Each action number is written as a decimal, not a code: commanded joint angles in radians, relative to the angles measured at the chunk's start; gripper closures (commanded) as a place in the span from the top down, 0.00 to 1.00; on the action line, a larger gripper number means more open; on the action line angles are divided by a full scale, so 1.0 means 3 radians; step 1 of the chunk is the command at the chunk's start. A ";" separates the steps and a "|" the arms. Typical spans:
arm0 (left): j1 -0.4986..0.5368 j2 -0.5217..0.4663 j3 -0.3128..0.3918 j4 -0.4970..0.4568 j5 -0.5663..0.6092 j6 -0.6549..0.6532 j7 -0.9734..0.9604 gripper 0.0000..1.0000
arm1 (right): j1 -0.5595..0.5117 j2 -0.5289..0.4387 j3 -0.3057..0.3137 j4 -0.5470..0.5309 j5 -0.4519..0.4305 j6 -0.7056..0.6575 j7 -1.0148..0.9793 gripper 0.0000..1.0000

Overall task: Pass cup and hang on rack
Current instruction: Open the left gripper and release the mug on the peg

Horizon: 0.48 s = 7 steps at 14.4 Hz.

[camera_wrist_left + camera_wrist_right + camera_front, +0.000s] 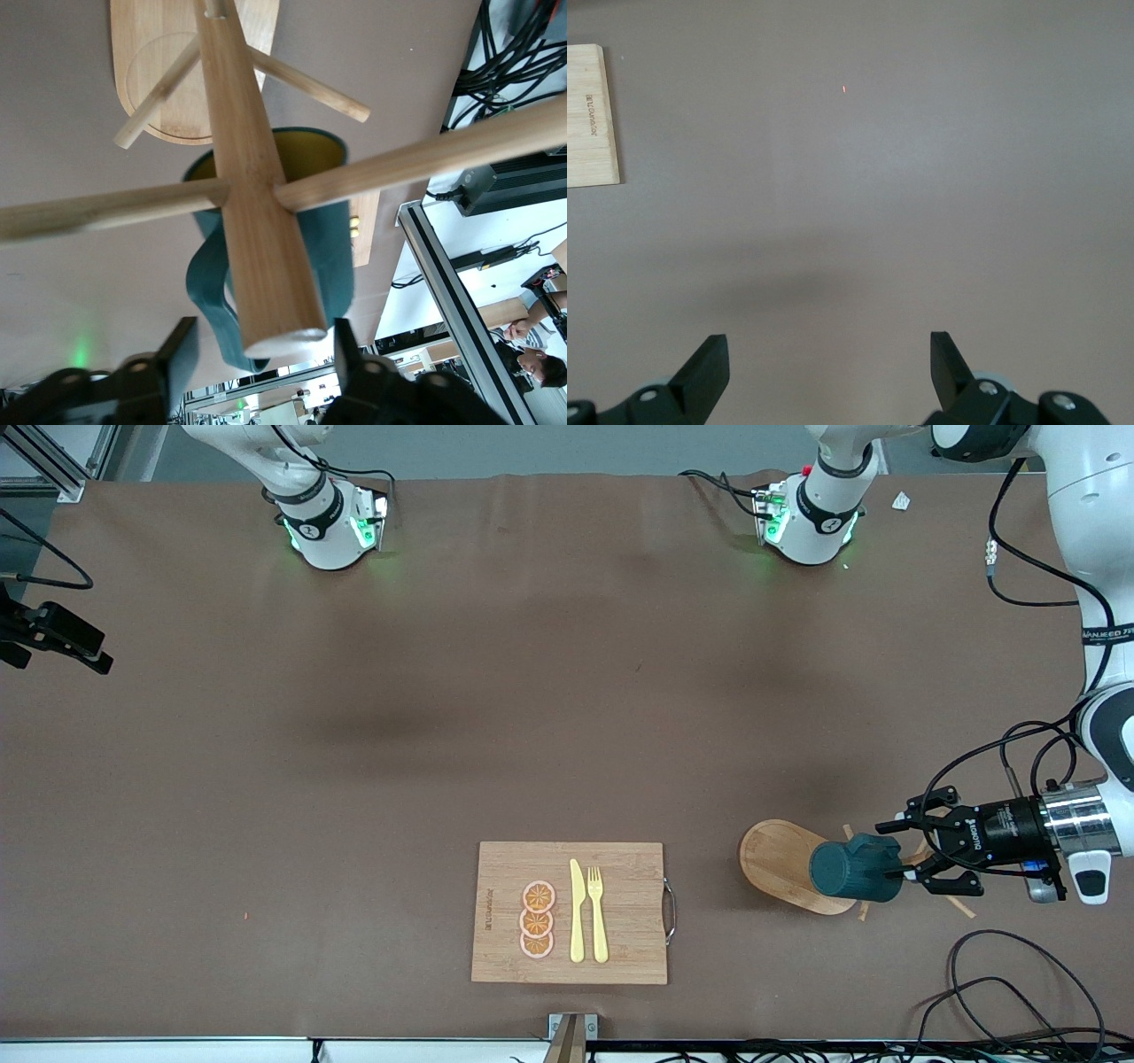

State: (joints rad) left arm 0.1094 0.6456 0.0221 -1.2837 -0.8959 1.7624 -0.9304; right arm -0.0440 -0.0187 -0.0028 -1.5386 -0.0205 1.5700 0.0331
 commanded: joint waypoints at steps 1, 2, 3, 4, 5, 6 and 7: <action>-0.0027 -0.0040 -0.0017 0.0050 0.0041 0.0001 -0.0023 1.00 | -0.0017 -0.0060 0.0025 -0.0036 -0.0044 0.0003 -0.0018 1.00; -0.0088 -0.0116 -0.0012 0.0045 0.0046 -0.0010 -0.0028 1.00 | -0.0017 -0.0060 0.0025 -0.0036 -0.0044 0.0003 -0.0018 1.00; -0.0134 -0.0183 -0.0012 0.0045 0.0092 -0.0020 -0.0028 1.00 | -0.0017 -0.0060 0.0025 -0.0041 -0.0044 0.0003 -0.0018 1.00; -0.0190 -0.0295 -0.0017 0.0045 0.0244 -0.0020 -0.0038 1.00 | -0.0017 -0.0060 0.0025 -0.0041 -0.0044 0.0003 -0.0018 1.00; -0.0277 -0.0387 -0.0022 0.0045 0.0428 -0.0025 -0.0059 1.00 | -0.0017 -0.0060 0.0025 -0.0041 -0.0044 0.0003 -0.0013 1.00; -0.0384 -0.0494 -0.0023 0.0045 0.0673 -0.0056 -0.0054 1.00 | -0.0017 -0.0060 0.0025 -0.0041 -0.0044 0.0003 -0.0013 1.00; -0.0502 -0.0561 -0.0038 0.0050 0.0898 -0.0101 -0.0044 1.00 | -0.0017 -0.0060 0.0025 -0.0041 -0.0044 0.0003 -0.0018 1.00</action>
State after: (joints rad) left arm 0.0192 0.5494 0.0075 -1.2489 -0.7377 1.7527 -0.9345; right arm -0.0440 -0.0187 -0.0024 -1.5386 -0.0205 1.5699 0.0331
